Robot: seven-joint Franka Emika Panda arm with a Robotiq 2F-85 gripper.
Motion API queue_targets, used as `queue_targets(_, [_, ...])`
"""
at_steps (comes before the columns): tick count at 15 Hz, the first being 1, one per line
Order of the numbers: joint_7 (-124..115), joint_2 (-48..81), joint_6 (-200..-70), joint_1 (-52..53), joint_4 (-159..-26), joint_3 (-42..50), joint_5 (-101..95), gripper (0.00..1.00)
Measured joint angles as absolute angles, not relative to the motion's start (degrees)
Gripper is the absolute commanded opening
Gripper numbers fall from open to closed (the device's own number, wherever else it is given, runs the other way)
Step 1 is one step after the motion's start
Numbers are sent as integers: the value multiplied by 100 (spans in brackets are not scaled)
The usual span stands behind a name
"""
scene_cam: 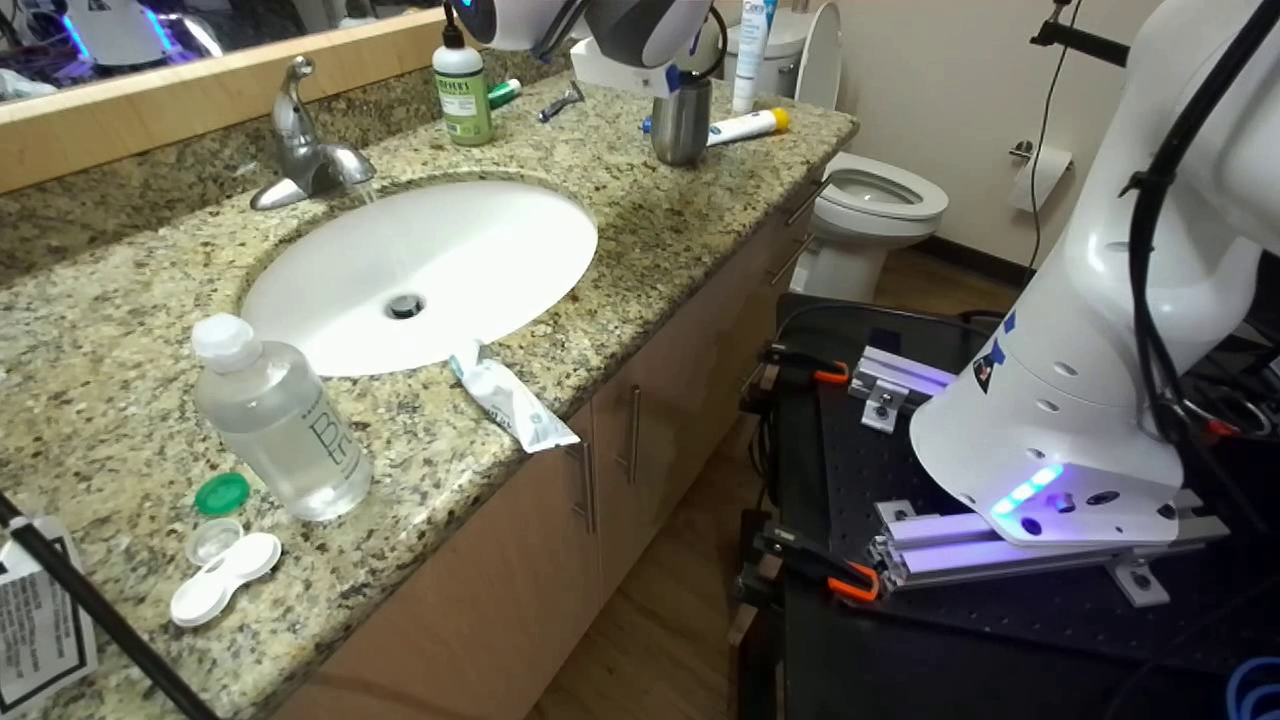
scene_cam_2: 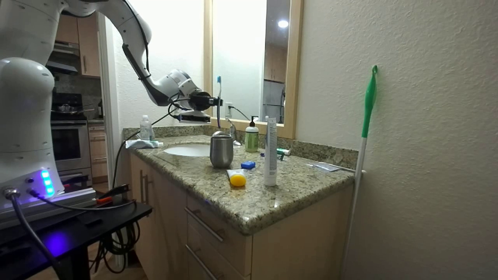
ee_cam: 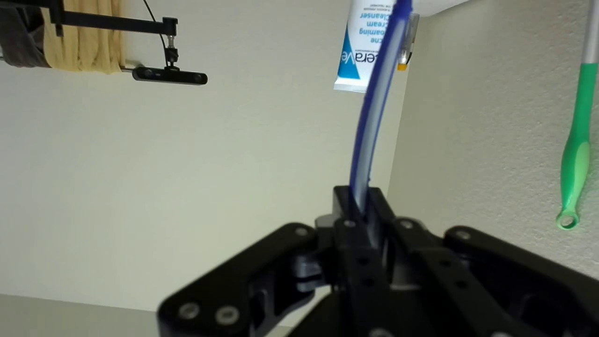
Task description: Pick up the blue toothbrush from the counter and put it inside the silver cup
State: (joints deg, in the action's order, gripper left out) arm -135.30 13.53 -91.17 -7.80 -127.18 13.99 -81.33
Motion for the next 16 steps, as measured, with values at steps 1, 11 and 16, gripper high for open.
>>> queue_targets(1, [-13557,1421,-9137,-786,-12680,1377,-8133,2])
queue_targets(11, [-13579,1717,-9434,-1091,-12508,1351,-8133,2])
queue_targets(16, [-13579,1742,-9581,-1146,-12505,1340,-8133,2])
